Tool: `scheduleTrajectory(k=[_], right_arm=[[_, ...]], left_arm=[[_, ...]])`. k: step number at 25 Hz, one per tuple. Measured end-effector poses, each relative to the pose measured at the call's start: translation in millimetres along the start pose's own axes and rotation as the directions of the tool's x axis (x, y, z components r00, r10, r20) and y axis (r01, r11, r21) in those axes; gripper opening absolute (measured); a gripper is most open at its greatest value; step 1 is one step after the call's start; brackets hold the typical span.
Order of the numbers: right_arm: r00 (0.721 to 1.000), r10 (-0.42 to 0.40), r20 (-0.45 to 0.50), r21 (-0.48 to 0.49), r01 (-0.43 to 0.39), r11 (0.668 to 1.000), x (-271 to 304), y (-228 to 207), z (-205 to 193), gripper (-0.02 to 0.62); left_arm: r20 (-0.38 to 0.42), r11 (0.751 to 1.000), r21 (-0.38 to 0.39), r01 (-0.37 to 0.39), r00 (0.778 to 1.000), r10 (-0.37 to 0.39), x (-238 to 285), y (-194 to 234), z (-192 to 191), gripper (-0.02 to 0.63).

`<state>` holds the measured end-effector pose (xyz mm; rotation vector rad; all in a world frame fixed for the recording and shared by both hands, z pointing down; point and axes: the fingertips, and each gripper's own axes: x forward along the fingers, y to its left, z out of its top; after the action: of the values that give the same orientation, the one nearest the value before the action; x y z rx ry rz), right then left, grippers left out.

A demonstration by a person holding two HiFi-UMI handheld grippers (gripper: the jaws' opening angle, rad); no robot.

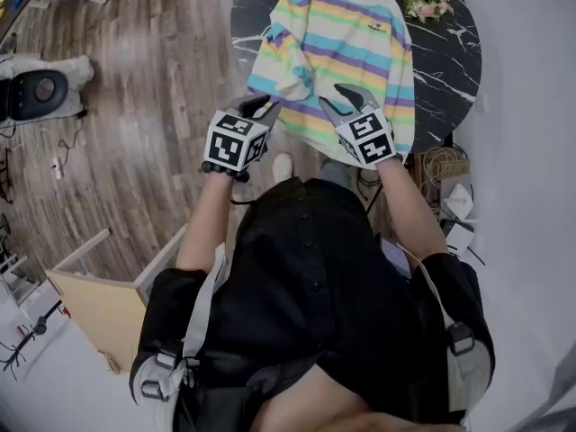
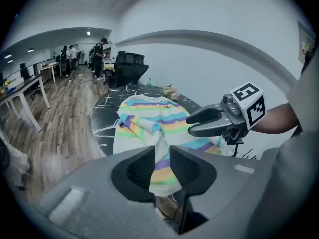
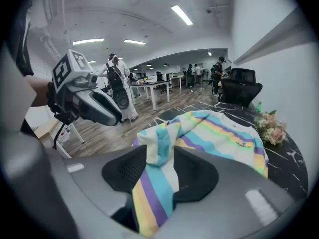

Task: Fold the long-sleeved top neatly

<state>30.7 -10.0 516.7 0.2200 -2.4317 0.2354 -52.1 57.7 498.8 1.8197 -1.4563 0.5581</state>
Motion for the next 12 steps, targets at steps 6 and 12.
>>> scheduleTrajectory(k=[6,12], right_arm=[[0.999,0.030,-0.022,-0.122,-0.032,0.992,49,44,27,0.176],[0.992,-0.097,-0.085,-0.337,0.064,0.939,99,51,33,0.216]], left_arm=[[0.005,0.998,-0.043,-0.050,0.999,0.050,-40,25,-31,0.101],[-0.011,0.991,-0.094,-0.097,0.995,0.096,-73,52,-65,0.100]])
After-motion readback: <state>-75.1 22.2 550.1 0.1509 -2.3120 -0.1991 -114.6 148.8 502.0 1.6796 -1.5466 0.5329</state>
